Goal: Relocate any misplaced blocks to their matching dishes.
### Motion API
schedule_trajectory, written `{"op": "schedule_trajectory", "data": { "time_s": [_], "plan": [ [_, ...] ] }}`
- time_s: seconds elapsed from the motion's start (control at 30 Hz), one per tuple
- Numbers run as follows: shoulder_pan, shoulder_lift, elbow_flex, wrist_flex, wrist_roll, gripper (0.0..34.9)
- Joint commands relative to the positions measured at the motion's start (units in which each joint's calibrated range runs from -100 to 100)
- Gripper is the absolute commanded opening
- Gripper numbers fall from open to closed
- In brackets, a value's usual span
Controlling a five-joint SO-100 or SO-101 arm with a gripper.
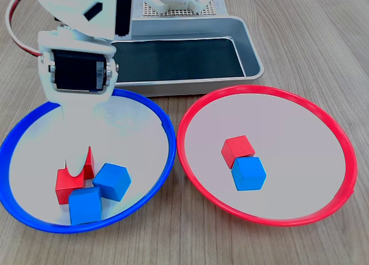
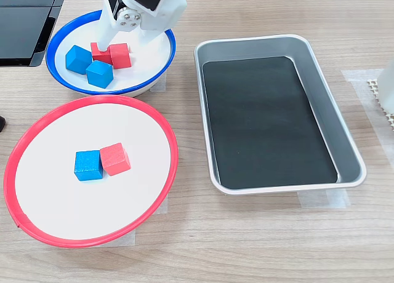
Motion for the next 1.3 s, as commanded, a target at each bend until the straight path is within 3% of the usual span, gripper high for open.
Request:
{"op": "schedule_trajectory", "data": {
  "time_s": [0.0, 0.37, 0.87, 1.27],
  "plan": [
    [-0.9, -1.4, 0.3, -0.4, 0.1, 12.1],
    [-2.7, -2.2, 0.3, 3.0, 0.6, 13.0],
    [-2.0, -1.1, 0.4, 0.3, 0.4, 13.4],
    [-2.6, 4.5, -7.3, 9.0, -1.7, 13.1]
  ]
}}
